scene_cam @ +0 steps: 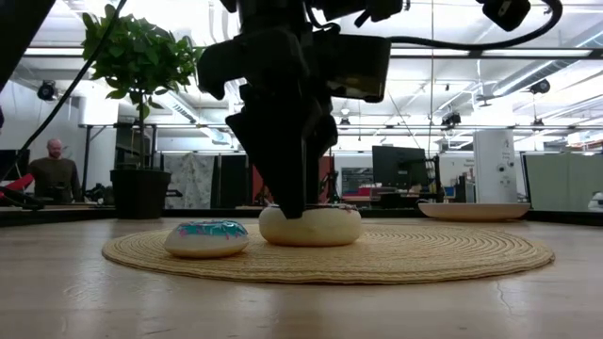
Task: Pick & Place donuts
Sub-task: Put the large black donut on the white plate
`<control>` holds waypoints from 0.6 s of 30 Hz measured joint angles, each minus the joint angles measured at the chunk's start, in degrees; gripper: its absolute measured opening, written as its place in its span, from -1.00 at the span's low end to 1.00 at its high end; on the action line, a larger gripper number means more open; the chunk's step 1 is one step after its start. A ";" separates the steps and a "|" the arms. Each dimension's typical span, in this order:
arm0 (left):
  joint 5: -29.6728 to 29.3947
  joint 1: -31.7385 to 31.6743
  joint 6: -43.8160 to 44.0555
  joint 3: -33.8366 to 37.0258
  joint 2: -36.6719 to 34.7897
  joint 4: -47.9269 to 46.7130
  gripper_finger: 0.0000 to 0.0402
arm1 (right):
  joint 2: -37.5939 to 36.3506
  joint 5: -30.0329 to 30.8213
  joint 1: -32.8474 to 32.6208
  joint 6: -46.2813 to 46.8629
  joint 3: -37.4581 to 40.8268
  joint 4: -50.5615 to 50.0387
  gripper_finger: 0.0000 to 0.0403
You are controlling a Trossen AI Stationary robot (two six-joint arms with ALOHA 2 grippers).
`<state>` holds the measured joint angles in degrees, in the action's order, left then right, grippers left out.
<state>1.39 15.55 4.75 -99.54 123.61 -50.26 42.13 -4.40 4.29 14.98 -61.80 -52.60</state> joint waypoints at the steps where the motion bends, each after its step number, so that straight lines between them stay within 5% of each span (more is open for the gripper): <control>1: 0.00 0.00 0.00 0.21 0.00 0.13 -0.01 | 0.00 0.00 -0.02 -0.02 0.00 0.00 -0.96; 18: -1.13 -0.11 -1.54 1.31 0.57 1.10 -0.01 | 0.02 0.02 -0.01 -0.17 0.22 0.07 -0.96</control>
<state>0.26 15.44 3.21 -98.23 124.18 -49.16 42.15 -4.38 4.28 14.81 -61.58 -52.53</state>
